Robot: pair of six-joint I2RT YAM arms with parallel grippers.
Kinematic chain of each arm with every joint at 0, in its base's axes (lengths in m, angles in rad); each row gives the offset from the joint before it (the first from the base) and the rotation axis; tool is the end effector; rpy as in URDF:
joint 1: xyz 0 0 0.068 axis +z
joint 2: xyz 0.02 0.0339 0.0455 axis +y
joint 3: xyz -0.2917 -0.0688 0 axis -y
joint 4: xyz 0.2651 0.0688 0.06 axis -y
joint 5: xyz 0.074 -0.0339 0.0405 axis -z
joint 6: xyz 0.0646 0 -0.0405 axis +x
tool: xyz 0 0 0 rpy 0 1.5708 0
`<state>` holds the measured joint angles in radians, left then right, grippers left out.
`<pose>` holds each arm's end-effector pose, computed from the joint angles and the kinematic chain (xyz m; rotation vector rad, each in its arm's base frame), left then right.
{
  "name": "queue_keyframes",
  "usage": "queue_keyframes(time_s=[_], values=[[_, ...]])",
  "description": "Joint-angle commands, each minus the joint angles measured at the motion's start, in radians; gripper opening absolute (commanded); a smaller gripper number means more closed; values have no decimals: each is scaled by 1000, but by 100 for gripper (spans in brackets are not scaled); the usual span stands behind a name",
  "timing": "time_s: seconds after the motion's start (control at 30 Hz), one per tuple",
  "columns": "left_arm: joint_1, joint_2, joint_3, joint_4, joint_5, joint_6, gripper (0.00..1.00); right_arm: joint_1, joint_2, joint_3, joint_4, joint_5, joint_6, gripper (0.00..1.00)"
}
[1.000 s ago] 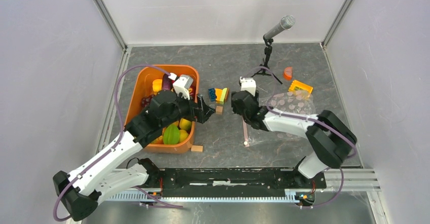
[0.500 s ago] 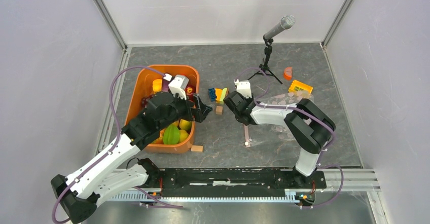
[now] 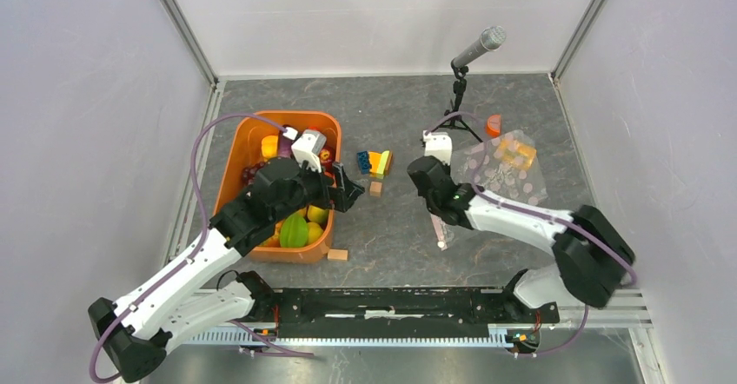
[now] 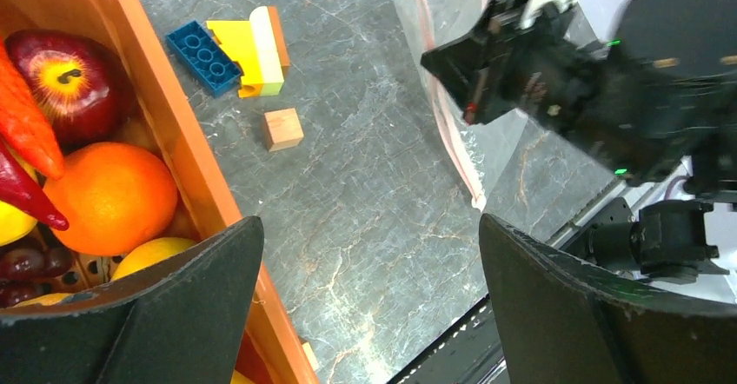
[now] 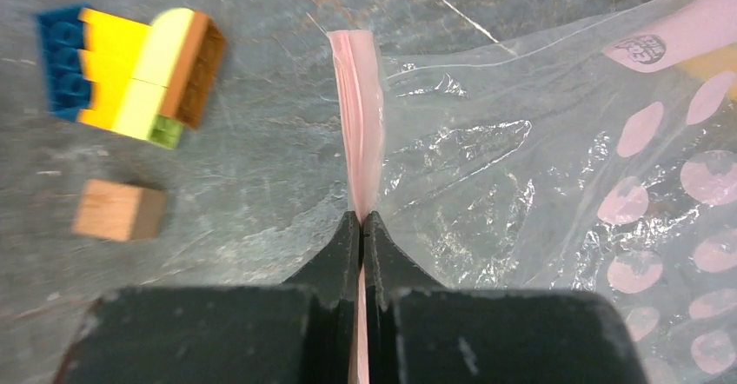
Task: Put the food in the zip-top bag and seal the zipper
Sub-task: Pick up the zipper food storage bag at the center of the board, then open the zipper of the food storage bag.
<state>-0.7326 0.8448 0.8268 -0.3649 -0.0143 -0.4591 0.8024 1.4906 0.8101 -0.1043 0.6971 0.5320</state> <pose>0.1649 -0.1471 0.3351 0.2676 2.0163 -0.7588 0.2577 0.2069 0.1968 0.0307 2.1438 -0.0613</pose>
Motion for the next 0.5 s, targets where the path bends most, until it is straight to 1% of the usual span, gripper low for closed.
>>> queue_keyframes(time_s=[0.0, 0.1, 0.2, 0.27, 0.33, 0.47], values=[[-5, 26, 13, 64, 110, 49, 98, -12, -193, -69, 95, -128, -20, 0], [-47, 74, 20, 118, 166, 64, 96, -17, -333, -119, 131, -247, -4, 0], [-154, 125, 33, 148, 119, 102, 96, -30, -463, -154, 132, -316, 3, 0], [-206, 156, 24, 187, 77, 105, 96, -37, -529, -159, 108, -349, 12, 0], [-239, 185, 9, 228, 44, 99, 95, -42, -591, -168, 94, -379, 25, 0], [-313, 244, -1, 320, -24, 87, 93, -41, -660, -173, 60, -430, 47, 0]])
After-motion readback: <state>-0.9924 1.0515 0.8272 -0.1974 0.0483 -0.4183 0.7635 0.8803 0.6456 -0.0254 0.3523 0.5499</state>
